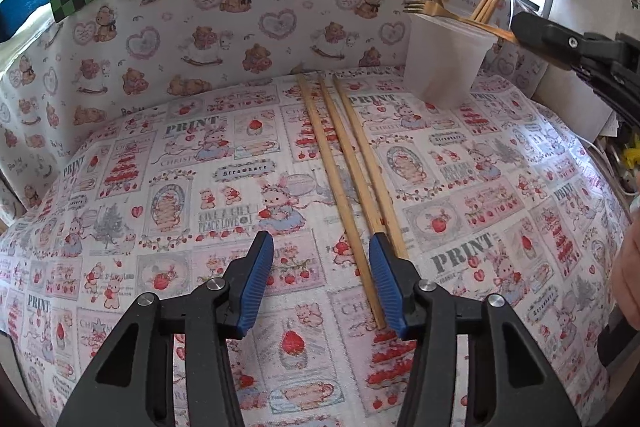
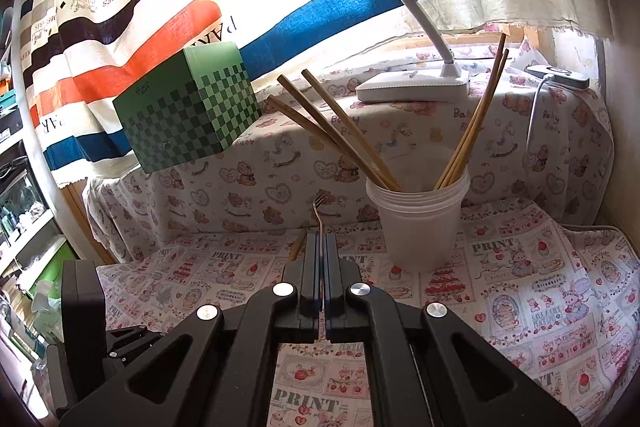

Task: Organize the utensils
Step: 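Grasp a bamboo chopstick with the left tool while the right tool holds the fork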

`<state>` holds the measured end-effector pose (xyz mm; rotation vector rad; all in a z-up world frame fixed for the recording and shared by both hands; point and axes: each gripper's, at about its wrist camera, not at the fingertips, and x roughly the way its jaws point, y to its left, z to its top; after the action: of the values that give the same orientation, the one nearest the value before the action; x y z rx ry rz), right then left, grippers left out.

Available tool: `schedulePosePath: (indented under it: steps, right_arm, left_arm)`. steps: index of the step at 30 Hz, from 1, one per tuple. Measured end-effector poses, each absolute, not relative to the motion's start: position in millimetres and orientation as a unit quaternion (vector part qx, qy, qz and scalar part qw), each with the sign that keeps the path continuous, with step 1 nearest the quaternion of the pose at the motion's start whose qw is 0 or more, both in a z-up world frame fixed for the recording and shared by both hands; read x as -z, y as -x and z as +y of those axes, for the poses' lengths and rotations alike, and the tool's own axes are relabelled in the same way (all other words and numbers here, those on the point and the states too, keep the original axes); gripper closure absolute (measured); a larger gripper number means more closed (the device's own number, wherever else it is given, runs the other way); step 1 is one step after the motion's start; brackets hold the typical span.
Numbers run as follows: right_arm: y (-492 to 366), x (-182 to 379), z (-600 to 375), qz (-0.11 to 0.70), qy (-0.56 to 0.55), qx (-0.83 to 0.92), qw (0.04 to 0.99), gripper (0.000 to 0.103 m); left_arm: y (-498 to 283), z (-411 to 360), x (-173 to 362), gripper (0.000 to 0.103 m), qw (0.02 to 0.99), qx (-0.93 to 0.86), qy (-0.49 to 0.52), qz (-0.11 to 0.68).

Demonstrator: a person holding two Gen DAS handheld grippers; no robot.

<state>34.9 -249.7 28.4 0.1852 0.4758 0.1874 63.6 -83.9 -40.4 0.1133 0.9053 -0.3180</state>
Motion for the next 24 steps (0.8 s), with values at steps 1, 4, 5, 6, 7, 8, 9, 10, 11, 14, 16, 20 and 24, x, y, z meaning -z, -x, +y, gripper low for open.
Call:
schedulePosePath:
  steps: [1, 4, 5, 6, 7, 8, 9, 10, 11, 14, 16, 20, 24]
  right_arm:
    - [-35, -28, -250, 0.235, -0.092, -0.092, 0.963, 0.101]
    - [-35, -28, -249, 0.235, -0.091, -0.091, 0.963, 0.101]
    - [-35, -28, -249, 0.235, -0.091, -0.091, 0.963, 0.101]
    - [-35, -28, -249, 0.235, -0.091, -0.091, 0.963, 0.101]
    - [-35, -28, -249, 0.235, -0.091, -0.091, 0.963, 0.101]
    - [-35, -28, -249, 0.235, -0.091, -0.09, 0.963, 0.101]
    - [-35, -27, -249, 0.236, -0.091, -0.09, 0.963, 0.101]
    - [-35, -27, -250, 0.236, -0.091, -0.089, 0.963, 0.101]
    - [-36, -27, -250, 0.237, -0.091, -0.089, 0.963, 0.101]
    - [-35, -26, -250, 0.237, -0.091, -0.086, 0.964, 0.101]
    - [-35, -26, -250, 0.236, -0.091, -0.085, 0.964, 0.101]
    - [-35, -26, -250, 0.236, -0.09, -0.084, 0.964, 0.101]
    - [-35, -26, -250, 0.236, -0.09, -0.083, 0.964, 0.101]
  left_arm:
    - [-63, -83, 43, 0.054, 0.883, 0.154, -0.057, 0.439]
    - [-61, -89, 44, 0.054, 0.886, 0.144, -0.075, 0.435]
    - [-61, -88, 44, 0.054, 0.886, 0.14, -0.074, 0.435]
    - [-61, -88, 45, 0.055, 0.886, 0.136, -0.07, 0.438]
    - [-61, -87, 45, 0.056, 0.886, 0.133, -0.065, 0.44]
    - [-61, -86, 45, 0.06, 0.886, 0.129, -0.063, 0.441]
    - [-62, -85, 45, 0.061, 0.886, 0.125, -0.062, 0.442]
    - [-62, -85, 45, 0.061, 0.886, 0.123, -0.061, 0.443]
    - [-63, -84, 45, 0.061, 0.886, 0.122, -0.06, 0.444]
    - [-64, -82, 45, 0.064, 0.885, 0.123, -0.053, 0.446]
    - [-66, -79, 44, 0.083, 0.887, 0.114, -0.05, 0.445]
    - [-71, -65, 42, 0.098, 0.884, 0.121, -0.011, 0.452]
    - [-62, -58, 23, 0.098, 0.906, 0.115, -0.002, 0.406]
